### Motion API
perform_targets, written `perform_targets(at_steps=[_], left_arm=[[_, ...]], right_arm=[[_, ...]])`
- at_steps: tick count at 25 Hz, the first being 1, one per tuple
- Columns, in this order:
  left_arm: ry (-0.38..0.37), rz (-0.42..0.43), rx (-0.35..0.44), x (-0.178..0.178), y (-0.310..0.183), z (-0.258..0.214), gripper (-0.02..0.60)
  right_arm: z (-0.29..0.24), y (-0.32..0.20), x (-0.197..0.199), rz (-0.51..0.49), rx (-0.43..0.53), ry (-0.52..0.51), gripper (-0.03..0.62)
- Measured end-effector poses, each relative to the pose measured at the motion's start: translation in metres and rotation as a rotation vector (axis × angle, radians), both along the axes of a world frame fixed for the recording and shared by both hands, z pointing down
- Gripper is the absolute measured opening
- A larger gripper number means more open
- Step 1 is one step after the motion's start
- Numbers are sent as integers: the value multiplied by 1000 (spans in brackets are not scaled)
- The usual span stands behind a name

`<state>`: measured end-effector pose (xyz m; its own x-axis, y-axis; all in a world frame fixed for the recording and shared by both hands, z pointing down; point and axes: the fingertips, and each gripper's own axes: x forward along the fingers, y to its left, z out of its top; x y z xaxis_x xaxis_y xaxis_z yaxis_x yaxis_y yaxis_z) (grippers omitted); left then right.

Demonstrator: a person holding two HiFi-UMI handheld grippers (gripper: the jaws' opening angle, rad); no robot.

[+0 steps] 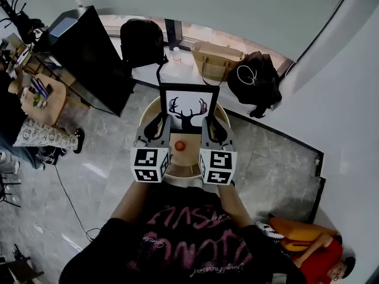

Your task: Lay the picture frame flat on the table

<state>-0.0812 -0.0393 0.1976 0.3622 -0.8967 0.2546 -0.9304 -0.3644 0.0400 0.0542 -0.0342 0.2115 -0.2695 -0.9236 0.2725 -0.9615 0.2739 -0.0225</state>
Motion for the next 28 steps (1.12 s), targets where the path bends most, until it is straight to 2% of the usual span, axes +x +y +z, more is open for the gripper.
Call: perform_targets(at_steps=[28], left_arm=[[-16, -35, -100, -6, 5, 44, 71]], right_arm=[[42, 1, -7, -62, -89, 3, 83]])
